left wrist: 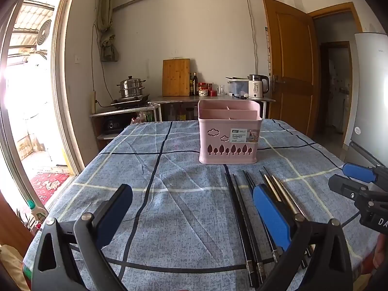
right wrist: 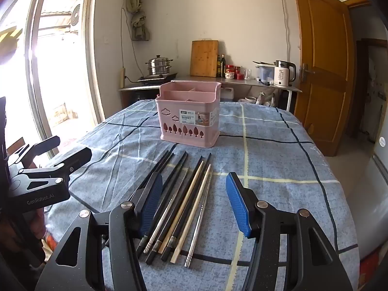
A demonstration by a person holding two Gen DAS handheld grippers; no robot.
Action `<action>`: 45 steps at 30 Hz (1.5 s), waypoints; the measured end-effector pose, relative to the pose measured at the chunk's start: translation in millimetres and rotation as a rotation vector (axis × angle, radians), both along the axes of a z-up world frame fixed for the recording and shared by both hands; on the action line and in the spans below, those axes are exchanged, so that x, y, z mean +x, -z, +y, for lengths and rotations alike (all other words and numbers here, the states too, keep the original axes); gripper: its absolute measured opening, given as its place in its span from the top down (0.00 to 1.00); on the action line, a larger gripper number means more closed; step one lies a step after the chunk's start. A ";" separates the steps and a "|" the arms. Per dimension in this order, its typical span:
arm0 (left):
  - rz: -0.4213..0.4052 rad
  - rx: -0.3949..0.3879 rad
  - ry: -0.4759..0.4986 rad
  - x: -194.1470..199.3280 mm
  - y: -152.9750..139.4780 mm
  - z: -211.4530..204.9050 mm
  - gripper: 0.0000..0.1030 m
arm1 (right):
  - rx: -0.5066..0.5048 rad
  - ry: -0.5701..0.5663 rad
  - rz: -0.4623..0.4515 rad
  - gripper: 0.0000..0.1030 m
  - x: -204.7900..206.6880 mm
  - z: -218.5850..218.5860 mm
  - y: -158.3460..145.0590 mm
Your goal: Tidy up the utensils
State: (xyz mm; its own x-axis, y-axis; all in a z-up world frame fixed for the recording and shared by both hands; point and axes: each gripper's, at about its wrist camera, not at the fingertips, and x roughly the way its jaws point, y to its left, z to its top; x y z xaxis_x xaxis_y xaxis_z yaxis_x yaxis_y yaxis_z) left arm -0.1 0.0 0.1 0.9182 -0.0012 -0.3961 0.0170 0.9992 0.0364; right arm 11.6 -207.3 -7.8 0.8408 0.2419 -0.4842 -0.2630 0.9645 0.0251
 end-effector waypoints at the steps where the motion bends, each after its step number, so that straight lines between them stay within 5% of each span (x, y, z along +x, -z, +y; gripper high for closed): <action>1: -0.002 0.000 0.000 -0.4 -0.1 -0.3 0.01 | -0.005 0.000 0.001 0.46 0.0 0.0 0.0; 45: 0.025 -0.004 0.018 1.0 1.2 0.2 0.02 | -0.001 0.004 0.008 0.46 2.5 -1.1 0.9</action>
